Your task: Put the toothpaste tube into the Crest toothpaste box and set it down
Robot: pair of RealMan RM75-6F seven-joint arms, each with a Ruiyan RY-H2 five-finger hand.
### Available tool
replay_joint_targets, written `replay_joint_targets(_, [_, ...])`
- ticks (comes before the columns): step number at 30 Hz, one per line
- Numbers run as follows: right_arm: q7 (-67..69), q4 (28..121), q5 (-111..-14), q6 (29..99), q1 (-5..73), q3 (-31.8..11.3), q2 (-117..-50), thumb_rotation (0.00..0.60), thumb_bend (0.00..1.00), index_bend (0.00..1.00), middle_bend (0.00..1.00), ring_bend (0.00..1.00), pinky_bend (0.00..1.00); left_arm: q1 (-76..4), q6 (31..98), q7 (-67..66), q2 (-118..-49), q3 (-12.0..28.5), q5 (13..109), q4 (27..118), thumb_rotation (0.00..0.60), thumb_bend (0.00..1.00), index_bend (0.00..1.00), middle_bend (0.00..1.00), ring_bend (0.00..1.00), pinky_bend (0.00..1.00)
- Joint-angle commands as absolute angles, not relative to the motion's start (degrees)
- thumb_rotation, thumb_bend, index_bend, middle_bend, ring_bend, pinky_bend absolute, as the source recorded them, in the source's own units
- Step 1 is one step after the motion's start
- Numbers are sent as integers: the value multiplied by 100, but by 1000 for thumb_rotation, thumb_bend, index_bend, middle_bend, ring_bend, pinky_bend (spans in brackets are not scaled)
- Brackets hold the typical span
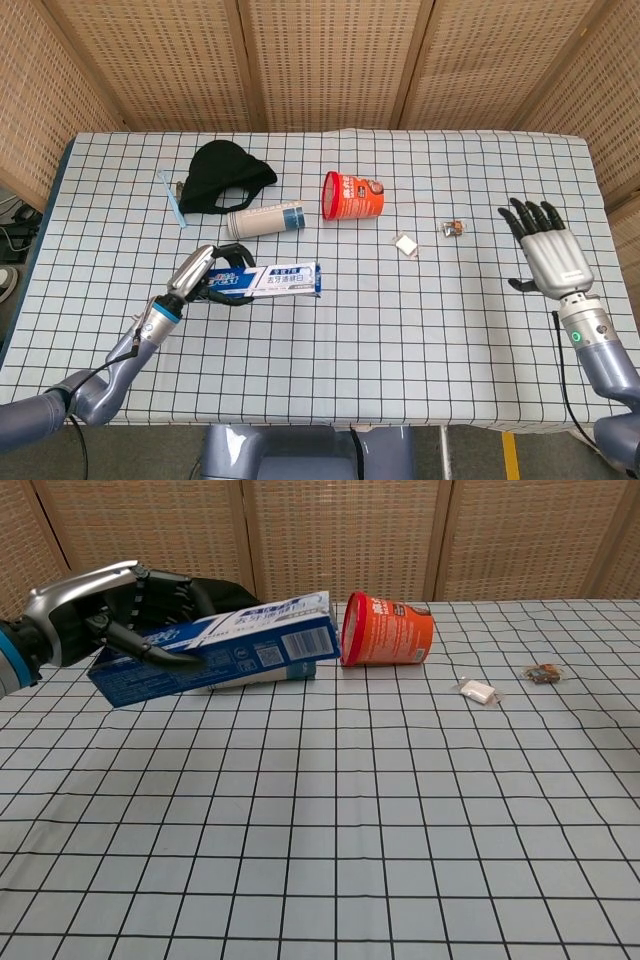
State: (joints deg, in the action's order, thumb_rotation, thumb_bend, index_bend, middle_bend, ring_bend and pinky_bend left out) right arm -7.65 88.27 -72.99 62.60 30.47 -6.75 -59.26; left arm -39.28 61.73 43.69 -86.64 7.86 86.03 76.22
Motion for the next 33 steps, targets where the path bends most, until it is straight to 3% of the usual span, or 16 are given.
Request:
replay_joint_targets(1, [-422, 8445, -7653, 6383, 2883, -465, -6268, 600, 0, 64, 47, 7, 0, -3858, 6187, 4305, -8693, 652, 8661, 7363, 600, 135, 583, 476, 463, 462])
replay_joint_targets(8, [-369, 8004, -8119, 6607, 2710, -252, -6598, 600, 0, 64, 48, 8, 0, -3863, 6116, 4166, -9219, 498, 8676, 6527, 600, 138, 585, 476, 463, 463])
replay_joint_targets(27, [-12, 7678, -8490, 6666, 2584, -156, -6749, 600, 0, 64, 54, 8, 0, -4009, 5744, 4254, -10582, 464, 8492, 5090, 600, 166, 589, 477, 463, 449])
replay_joint_targets(30, [15, 7621, -8627, 6727, 2573, -125, -6750, 600, 0, 63, 55, 8, 0, -4004, 5790, 4235, -10773, 432, 8530, 4868, 600, 158, 534, 414, 417, 366])
replay_joint_targets(33, [67, 7603, -8697, 6784, 2553, -124, -6747, 600, 0, 63, 55, 8, 0, -4001, 5864, 4343, -10861, 420, 8578, 4743, 600, 123, 395, 249, 254, 263])
